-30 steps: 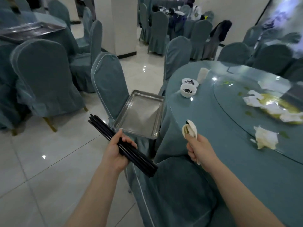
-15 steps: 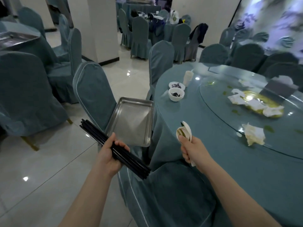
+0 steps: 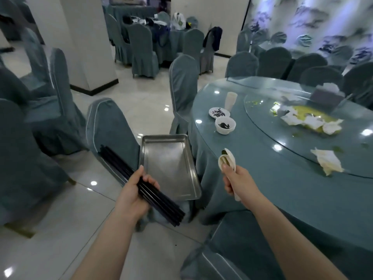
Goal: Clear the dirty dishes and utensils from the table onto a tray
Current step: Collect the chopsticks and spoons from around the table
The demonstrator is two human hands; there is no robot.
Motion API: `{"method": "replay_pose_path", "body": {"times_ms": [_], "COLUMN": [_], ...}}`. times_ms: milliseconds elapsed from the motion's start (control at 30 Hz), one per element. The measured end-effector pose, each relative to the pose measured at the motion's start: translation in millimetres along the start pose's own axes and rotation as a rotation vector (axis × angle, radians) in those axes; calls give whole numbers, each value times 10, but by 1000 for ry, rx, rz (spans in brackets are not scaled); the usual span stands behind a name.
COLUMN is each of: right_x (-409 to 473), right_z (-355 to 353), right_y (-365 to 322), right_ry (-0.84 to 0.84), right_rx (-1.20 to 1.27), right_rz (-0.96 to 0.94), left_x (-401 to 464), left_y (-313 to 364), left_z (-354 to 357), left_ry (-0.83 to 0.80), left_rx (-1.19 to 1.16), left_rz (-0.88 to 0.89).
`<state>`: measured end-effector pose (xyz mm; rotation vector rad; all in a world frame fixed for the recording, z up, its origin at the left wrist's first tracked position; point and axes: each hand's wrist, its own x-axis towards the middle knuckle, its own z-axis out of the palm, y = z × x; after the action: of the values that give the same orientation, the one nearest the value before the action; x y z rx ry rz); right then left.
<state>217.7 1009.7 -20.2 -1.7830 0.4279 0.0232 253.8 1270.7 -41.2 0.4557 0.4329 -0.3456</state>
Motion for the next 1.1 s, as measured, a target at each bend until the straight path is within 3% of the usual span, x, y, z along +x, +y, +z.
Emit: {"method": "replay_pose_path", "body": {"times_ms": [300,700,1100], "right_x": [540,1954,2470], "right_z": [224,233,37], "right_y": [-70,-250,-196], "right_ry": [18,174,382], "right_rx": [26,95,327], "right_rz": [11,32,189], "left_x": [658,2136,3151], "left_y": [495,750,768], "left_z": [188,796,1404], "left_ry": [2,-22,-147], "left_rx": [33,243,375], "left_rz": [-81,-129,-307]}}
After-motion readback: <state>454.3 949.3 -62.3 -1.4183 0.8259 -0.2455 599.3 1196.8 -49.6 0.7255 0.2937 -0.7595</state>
